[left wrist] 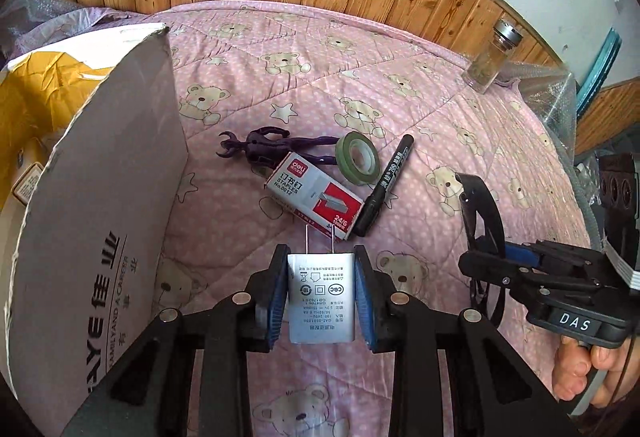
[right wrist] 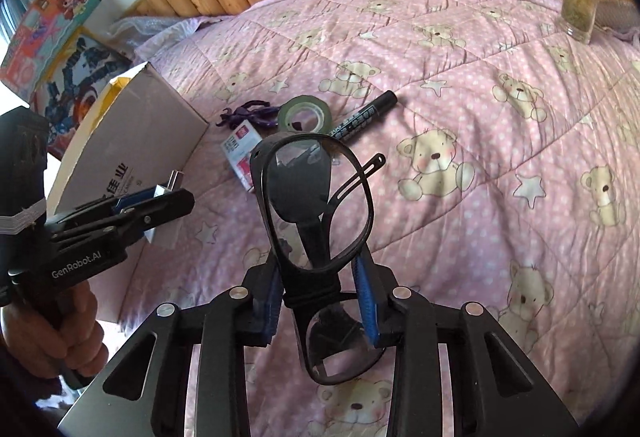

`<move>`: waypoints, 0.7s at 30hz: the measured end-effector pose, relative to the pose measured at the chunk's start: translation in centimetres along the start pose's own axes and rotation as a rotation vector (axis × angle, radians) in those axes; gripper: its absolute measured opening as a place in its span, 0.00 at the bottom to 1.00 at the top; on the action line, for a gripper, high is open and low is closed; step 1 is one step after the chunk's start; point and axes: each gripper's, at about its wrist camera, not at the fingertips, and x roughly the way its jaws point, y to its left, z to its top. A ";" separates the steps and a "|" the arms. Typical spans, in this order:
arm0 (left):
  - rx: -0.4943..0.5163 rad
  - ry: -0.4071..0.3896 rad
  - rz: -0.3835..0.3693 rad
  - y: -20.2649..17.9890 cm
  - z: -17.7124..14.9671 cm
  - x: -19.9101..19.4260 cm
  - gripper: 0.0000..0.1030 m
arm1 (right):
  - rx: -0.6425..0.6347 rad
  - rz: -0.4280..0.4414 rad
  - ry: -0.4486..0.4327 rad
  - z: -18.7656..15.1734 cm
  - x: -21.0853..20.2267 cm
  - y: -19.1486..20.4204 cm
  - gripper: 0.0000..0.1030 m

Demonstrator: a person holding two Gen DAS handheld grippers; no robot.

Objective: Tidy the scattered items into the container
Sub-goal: 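Carry the charger in the left tool and glasses in the right tool over the box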

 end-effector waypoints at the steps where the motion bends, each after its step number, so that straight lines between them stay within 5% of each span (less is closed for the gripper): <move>1: 0.001 -0.003 0.000 -0.1 -0.2 -0.4 0.31 | 0.008 0.006 -0.003 -0.4 -0.3 0.3 0.32; 21: 0.018 -0.085 -0.067 -2.0 -6.7 -10.4 0.31 | 0.097 0.062 -0.082 -7.2 -6.1 7.2 0.30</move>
